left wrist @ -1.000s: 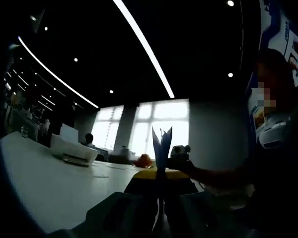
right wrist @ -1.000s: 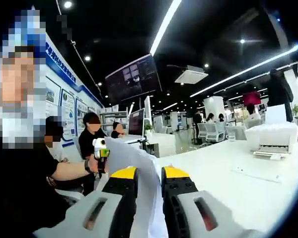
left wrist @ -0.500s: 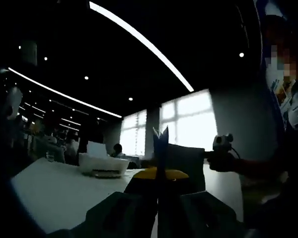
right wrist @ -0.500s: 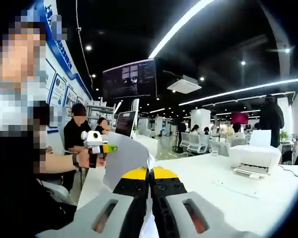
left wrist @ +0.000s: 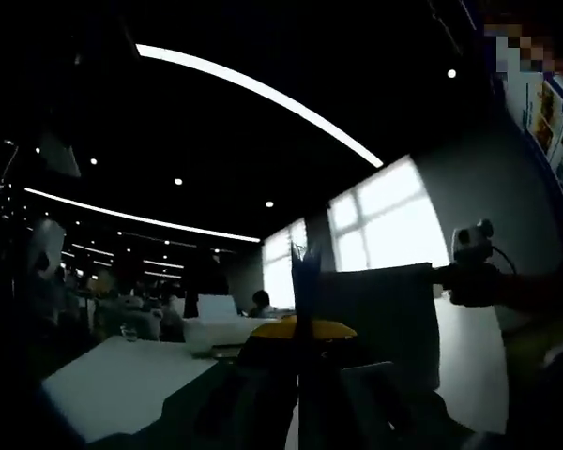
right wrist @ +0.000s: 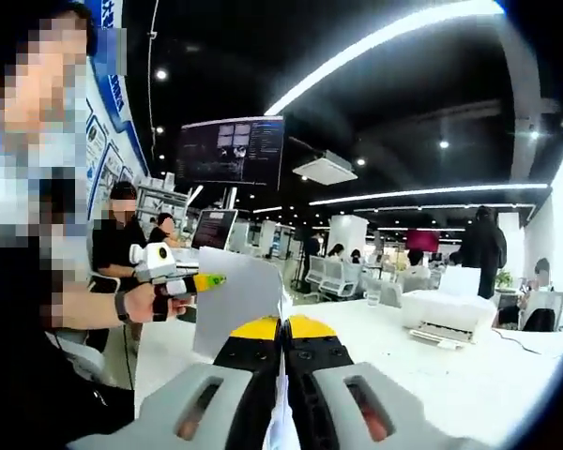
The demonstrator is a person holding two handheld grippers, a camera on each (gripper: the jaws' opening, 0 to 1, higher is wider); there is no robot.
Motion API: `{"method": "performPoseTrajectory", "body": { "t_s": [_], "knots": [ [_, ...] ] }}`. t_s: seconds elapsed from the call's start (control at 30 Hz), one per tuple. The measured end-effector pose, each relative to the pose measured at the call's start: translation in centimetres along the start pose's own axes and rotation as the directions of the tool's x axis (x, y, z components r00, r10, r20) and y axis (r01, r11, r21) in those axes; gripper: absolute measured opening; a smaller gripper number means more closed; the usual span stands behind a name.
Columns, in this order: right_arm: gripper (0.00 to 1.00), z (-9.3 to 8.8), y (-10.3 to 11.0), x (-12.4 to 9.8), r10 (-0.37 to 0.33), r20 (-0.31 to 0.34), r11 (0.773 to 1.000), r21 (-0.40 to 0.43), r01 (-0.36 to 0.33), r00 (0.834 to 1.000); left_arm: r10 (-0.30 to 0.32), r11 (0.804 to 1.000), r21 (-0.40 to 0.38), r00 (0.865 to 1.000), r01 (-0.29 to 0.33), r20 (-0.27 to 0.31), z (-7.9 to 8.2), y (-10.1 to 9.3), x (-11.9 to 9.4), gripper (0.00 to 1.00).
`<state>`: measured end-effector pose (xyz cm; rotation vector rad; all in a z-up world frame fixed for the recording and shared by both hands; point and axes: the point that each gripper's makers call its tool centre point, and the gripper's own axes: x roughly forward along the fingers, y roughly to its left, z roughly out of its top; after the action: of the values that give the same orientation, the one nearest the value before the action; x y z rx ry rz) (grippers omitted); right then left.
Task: Organize the stack of printing papers by aligning and flattening the scattered papers on the table
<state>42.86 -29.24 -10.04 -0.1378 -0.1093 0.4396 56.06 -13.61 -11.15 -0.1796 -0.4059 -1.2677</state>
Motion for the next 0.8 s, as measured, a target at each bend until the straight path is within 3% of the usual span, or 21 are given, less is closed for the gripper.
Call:
{"method": "performPoseTrajectory", "body": {
  "t_s": [0.13, 0.33, 0.7, 0.8],
  "knots": [
    [0.0, -2.5, 0.0, -0.4, -0.022, -0.031, 0.997, 0.076, 0.024, 0.999, -0.008, 1.0, -0.028, 0.999, 0.007, -0.04, -1.9, -1.0, -0.4, 0.06],
    [0.0, -2.8, -0.3, -1.3, -0.047, -0.011, 0.988, 0.148, 0.049, 0.999, -0.009, 0.998, -0.067, 0.999, 0.006, -0.053, -2.8, -1.2, -0.5, 0.06],
    [0.0, -2.9, -0.1, -1.5, -0.052, -0.031, 0.993, 0.101, 0.055, 0.998, -0.003, 0.994, -0.112, 0.998, -0.005, -0.068, -3.1, -0.8, -1.0, 0.07],
    [0.04, -3.6, -0.1, -1.3, -0.049, -0.064, 0.994, 0.097, 0.055, 0.997, -0.004, 0.992, -0.129, 0.998, -0.005, -0.065, -3.2, -0.8, -0.8, 0.07]
  ]
}}
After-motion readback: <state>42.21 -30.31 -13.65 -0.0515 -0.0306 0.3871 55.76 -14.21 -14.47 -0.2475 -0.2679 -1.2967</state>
